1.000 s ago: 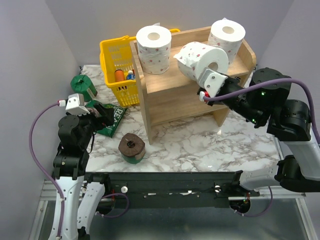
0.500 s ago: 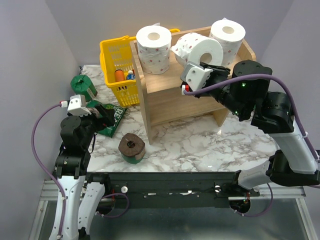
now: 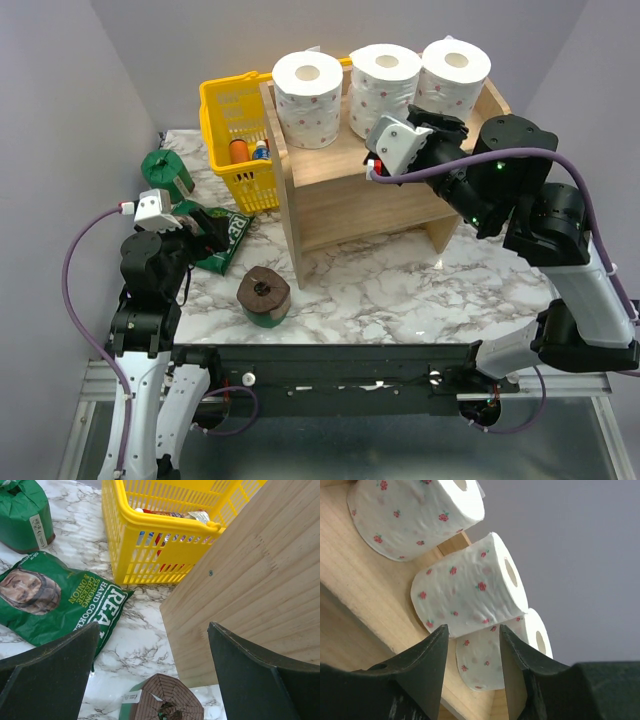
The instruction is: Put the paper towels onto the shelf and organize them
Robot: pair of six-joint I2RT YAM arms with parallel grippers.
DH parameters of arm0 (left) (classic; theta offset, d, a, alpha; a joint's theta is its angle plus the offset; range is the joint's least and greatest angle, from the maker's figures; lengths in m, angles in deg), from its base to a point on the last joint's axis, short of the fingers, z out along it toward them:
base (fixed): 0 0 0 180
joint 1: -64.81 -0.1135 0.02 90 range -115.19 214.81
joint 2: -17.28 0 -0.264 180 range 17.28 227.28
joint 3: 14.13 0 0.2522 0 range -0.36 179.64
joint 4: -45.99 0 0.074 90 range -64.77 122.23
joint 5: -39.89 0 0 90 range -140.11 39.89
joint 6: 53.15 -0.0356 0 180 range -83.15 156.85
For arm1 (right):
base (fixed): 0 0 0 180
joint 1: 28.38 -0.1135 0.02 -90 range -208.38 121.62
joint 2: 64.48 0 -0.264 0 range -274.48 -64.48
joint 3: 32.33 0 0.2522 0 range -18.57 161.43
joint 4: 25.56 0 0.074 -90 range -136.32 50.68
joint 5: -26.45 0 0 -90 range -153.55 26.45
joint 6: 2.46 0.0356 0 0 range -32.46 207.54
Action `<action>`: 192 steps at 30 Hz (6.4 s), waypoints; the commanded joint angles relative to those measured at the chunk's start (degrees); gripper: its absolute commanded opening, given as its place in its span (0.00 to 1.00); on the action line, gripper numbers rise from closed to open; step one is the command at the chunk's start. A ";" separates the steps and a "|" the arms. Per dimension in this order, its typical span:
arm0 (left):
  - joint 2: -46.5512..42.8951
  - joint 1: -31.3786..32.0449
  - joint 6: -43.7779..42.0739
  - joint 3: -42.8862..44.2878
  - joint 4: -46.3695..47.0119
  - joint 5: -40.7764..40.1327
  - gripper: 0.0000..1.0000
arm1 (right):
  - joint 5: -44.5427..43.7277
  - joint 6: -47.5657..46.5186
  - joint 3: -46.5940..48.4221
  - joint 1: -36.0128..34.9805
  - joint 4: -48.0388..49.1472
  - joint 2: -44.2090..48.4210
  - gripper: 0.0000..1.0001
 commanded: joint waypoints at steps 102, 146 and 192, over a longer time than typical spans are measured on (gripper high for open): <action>-20.19 18.77 49.42 -23.31 7.73 32.78 0.45 | 34.83 98.68 -103.09 0.09 68.15 53.11 0.88; -25.55 18.77 66.56 -33.68 36.29 44.57 0.42 | 49.77 102.37 -103.70 0.09 99.70 32.80 0.87; -24.59 18.77 66.30 -34.73 35.77 44.57 0.45 | 53.11 102.29 -104.67 0.09 107.87 30.87 0.44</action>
